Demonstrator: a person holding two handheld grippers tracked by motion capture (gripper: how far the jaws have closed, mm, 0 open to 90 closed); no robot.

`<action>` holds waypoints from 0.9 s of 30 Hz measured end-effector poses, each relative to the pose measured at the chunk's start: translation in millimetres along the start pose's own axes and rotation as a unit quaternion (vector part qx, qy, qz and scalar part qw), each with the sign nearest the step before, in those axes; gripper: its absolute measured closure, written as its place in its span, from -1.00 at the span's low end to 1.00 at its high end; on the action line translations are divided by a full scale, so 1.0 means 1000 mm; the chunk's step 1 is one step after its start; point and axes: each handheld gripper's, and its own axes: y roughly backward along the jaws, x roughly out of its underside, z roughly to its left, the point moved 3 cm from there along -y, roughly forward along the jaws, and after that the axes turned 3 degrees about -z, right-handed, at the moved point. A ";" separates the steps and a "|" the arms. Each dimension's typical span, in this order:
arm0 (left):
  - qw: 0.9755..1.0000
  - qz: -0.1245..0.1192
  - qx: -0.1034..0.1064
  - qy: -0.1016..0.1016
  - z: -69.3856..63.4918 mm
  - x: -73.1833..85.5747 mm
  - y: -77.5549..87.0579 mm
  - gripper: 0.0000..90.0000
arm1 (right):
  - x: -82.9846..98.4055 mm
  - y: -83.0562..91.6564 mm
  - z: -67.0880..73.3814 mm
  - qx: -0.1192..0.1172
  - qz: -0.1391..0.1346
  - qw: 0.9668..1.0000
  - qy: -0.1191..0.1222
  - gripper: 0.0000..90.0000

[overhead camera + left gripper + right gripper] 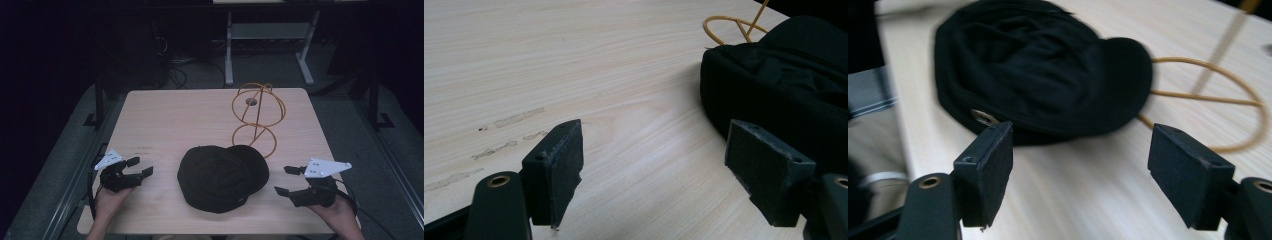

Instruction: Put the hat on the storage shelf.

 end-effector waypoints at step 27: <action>1.000 -0.002 -0.008 -0.001 0.000 0.000 0.001 -0.53 | -0.079 -0.061 0.048 -0.064 0.087 0.992 0.066 -0.67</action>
